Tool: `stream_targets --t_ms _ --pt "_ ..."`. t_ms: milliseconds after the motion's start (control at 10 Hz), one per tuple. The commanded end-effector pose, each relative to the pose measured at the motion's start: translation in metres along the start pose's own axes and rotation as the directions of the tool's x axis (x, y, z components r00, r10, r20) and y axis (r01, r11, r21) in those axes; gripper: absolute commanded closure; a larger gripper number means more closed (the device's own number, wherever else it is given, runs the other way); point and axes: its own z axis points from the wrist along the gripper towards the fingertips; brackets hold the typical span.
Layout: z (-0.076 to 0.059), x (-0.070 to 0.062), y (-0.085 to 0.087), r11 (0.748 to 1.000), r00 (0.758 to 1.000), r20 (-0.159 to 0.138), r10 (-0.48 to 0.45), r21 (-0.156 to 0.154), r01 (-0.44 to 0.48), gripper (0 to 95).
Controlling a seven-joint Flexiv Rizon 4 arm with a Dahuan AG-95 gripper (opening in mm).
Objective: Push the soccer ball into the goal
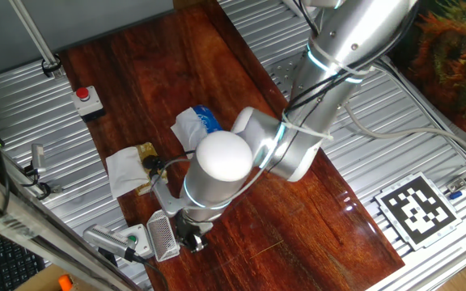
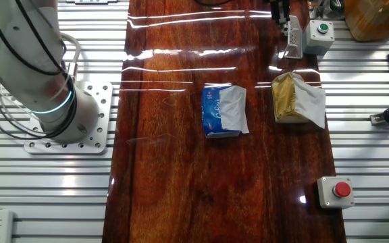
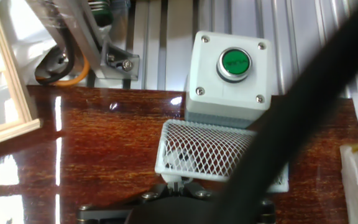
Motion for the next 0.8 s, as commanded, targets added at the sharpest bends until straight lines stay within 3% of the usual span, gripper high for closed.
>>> stream_targets --t_ms 100,400,600,700,800 --pt "-0.002 -0.001 -0.002 1.0 0.998 0.056 -0.006 0.019 0.004 95.0" --pt "-0.003 -0.003 -0.002 1.0 0.998 0.061 -0.008 0.014 0.007 95.0" --pt "-0.005 0.002 -0.003 1.0 1.0 -0.002 -0.008 -0.02 0.008 95.0" --pt "-0.01 0.007 -0.004 0.998 0.999 -0.039 -0.007 -0.064 0.004 95.0" --pt "-0.016 0.01 -0.005 0.998 0.997 -0.071 -0.011 -0.067 0.006 95.0"
